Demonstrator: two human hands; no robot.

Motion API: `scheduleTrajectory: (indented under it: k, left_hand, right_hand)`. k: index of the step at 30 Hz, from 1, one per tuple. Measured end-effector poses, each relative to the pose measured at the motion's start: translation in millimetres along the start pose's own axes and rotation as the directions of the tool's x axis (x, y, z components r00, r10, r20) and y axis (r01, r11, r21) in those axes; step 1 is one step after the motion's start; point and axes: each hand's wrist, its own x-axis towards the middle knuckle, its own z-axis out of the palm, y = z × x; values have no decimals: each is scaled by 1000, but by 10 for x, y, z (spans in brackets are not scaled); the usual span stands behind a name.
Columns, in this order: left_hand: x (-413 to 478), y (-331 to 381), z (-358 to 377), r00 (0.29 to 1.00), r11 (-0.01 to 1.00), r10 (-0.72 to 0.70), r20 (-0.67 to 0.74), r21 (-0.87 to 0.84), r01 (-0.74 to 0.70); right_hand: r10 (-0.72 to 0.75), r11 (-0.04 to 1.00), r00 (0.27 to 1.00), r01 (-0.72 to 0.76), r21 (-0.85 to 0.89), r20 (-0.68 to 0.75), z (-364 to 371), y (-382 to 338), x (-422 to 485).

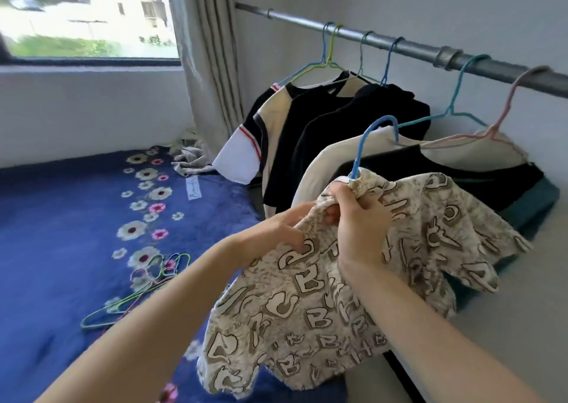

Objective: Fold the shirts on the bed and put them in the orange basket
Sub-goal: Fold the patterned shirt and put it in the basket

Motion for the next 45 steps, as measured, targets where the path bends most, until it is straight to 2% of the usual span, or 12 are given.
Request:
scheduleTrajectory:
  k: [5,14,17,23,26,30,31,34,35,40,42,45]
  left_hand:
    - [-926,-415,-575,993,995,-101,-54,-17,100]
    - [-2647,-909,-1844,952,998,-5,-307,-57,-13]
    - [-3194,-928,-2263,895,996,4,-445,-76,-42]
    - [-3826,-690,-2767,699,981,181,-692,172,-84]
    - [-3976,-520,-2953,650,972,232,-723,154,-176]
    - [-3967,-425,-3303,542,969,116,-832,-24,-245]
    - [-3945,-458,-3413,464,966,115,-878,-10,-260]
    - [-3899,-648,-3736,137,979,126,-983,101,-176]
    - [-3891,-708,-3869,80,983,139,-987,128,-134]
    - [-3796,-989,-4324,206,996,73,-976,81,32]
    - [-3722,-1068,-4383,139,992,89,-986,101,82]
    - [-3682,-1153,-4442,-44,984,112,-993,104,146]
  right_hand:
    - [99,995,982,-97,-17,159,766,355,-677]
    - [172,985,943,-170,-29,286,2544,582,-1991]
    - [154,988,911,-144,-55,382,3155,502,-2361]
    - [70,978,859,39,-203,507,4141,190,-2518]
    - [122,975,761,27,-219,638,4591,-105,-2426]
    - [213,960,637,5,-281,740,5042,-427,-2314]
    - [229,957,608,1,-290,760,5118,-449,-2283]
    - [293,946,469,-13,-325,833,5280,-410,-2197]
    - [315,938,410,5,-347,856,5350,-386,-2169]
    - [355,930,230,16,-368,906,5567,-235,-2102]
    - [349,932,183,36,-361,919,5613,-203,-2105]
    - [351,928,127,88,-363,928,5684,-127,-2081]
